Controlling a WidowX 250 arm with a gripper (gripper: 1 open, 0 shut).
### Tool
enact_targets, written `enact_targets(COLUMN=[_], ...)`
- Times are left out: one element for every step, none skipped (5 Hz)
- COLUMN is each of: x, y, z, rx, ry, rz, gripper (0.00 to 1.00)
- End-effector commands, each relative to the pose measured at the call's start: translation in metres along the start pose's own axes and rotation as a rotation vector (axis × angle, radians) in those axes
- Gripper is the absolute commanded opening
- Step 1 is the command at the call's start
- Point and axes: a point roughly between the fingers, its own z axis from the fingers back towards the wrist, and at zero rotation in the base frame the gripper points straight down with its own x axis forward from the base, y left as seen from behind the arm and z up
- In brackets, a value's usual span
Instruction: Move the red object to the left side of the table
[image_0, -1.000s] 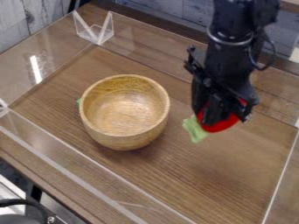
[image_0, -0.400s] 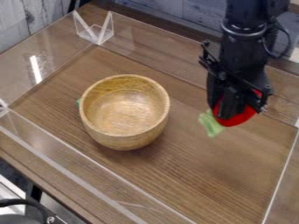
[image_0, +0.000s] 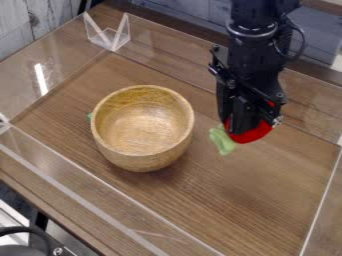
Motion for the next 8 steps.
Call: enact_targets(x=[-0.003, 0.001, 0.006, 0.005, 0.002, 0.000, -0.003, -0.006], y=[-0.003, -0.012, -0.020, -0.017, -0.012, -0.005, -0.009, -0.011], z=[0.020, 0.028, 0.035, 0.028, 0.022, 0.015, 0.019, 0.026], rx=[0.010, 0.012, 0.013, 0.001, -0.009, -0.015, -0.024, -0.032], ry=[-0.064, -0.075, -0.085, -0.089, -0.090, -0.091, -0.095, -0.101], rz=[-0.018, 0.033, 0.087, 0.098, 0.110, 0.127, 0.130, 0.136], gripper=[0.00, 0.00, 0.00, 0.00, 0.00, 0.00, 0.00, 0.00])
